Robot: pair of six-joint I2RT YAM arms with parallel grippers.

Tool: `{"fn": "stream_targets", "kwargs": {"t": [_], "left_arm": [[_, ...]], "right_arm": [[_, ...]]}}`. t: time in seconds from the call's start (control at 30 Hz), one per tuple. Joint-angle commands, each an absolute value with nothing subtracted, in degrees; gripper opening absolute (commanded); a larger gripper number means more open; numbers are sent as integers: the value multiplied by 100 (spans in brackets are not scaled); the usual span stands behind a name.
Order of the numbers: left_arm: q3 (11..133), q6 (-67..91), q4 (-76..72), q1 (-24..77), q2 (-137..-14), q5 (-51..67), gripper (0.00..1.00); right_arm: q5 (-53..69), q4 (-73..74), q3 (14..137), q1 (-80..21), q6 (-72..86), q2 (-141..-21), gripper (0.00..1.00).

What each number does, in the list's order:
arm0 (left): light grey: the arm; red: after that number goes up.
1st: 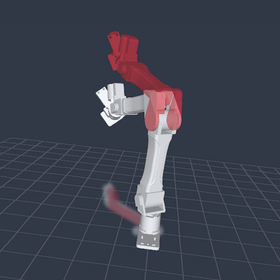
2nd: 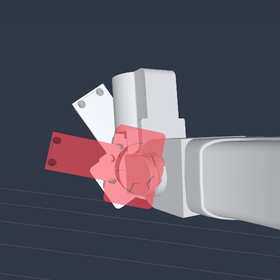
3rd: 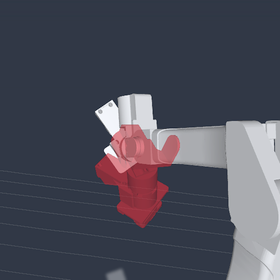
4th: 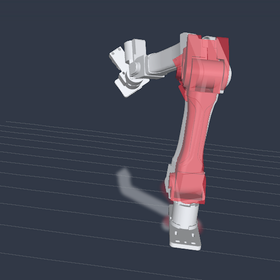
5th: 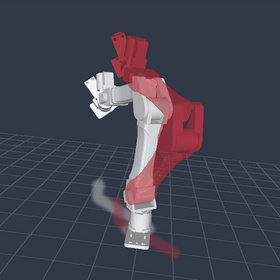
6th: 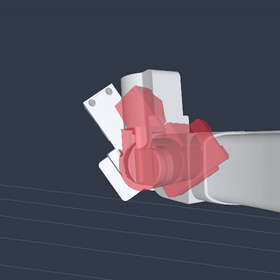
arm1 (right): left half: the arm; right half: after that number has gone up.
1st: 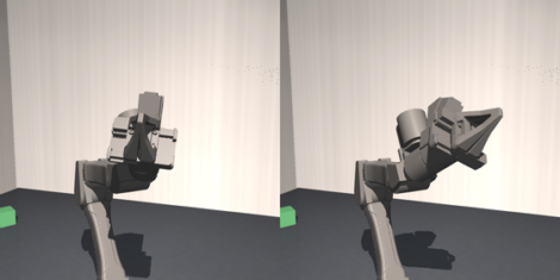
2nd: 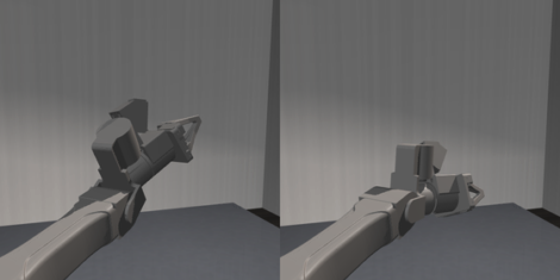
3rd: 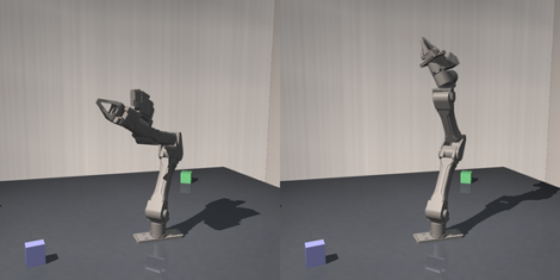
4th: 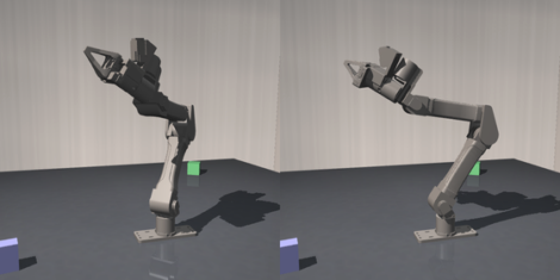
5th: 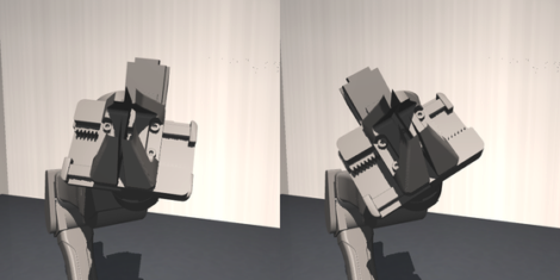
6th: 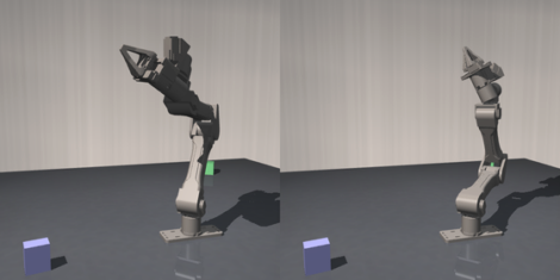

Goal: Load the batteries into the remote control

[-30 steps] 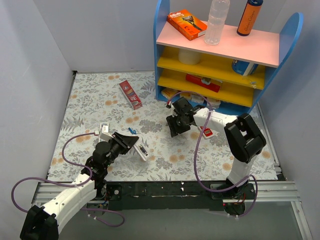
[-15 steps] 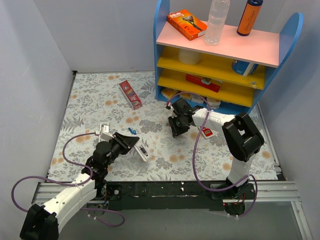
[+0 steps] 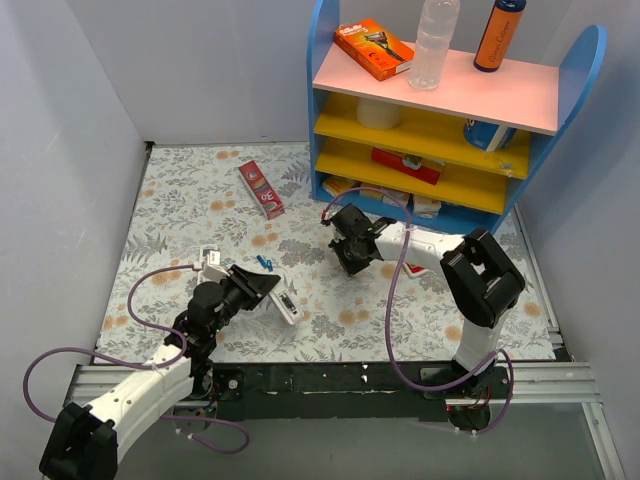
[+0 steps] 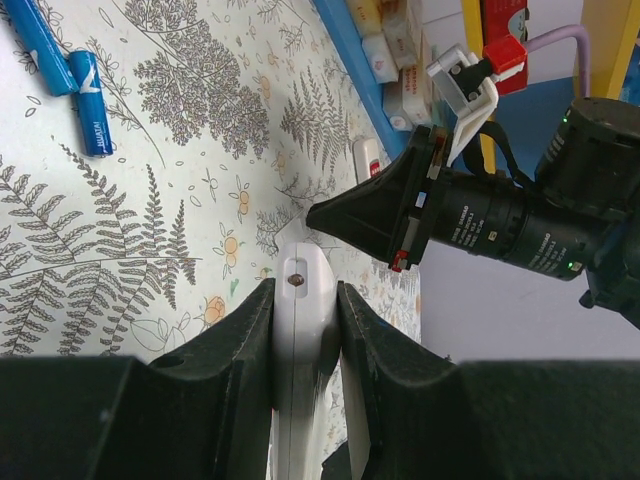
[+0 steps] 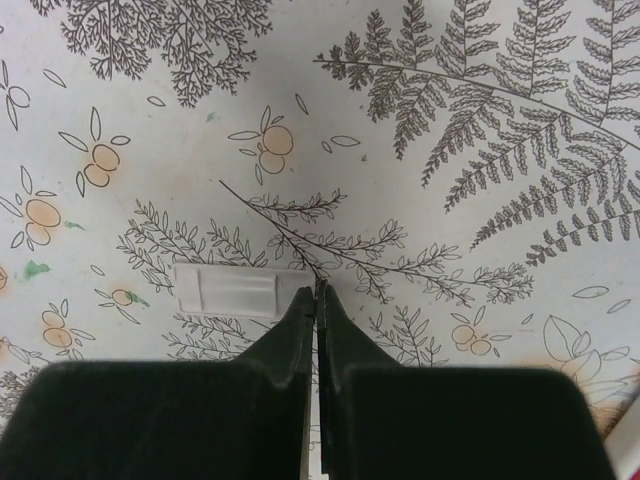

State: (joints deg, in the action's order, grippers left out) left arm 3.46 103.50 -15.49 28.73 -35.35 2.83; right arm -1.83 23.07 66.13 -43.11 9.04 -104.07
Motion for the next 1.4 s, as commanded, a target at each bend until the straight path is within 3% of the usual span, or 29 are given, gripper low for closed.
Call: {"fn": "stream_targets", "kwargs": {"t": [0.0, 0.37, 0.6, 0.77, 1.0, 1.13, 1.23, 1.37], "left_arm": [[378, 10406, -1740, 2892, -3595, 395, 0], [369, 10476, -1837, 2892, -3674, 510, 0], [360, 10547, -1969, 2883, -3797, 615, 0], [360, 10547, -1723, 2892, -3455, 484, 0], [343, 10547, -1503, 2892, -3173, 396, 0], [308, 10564, -1529, 2892, -3146, 387, 0], [308, 10556, -1564, 2892, -3208, 396, 0], [299, 10573, -1626, 2892, -3269, 422, 0]], "right_arm": [[-1133, 2338, 6487, -4631, 677, -10039, 1], [-1011, 564, 4914, -4729, 703, -8579, 1], [-950, -2799, 2999, -4729, 686, -7612, 1], [-904, -6040, 1627, -4833, 633, -7918, 1], [-721, -8179, 739, -4983, 597, -8946, 1], [-747, -8762, 107, -5115, 650, -9053, 11], [-756, -8860, -465, -5177, 747, -8729, 25], [-800, -6716, -264, -5300, 659, -7649, 36]]}}
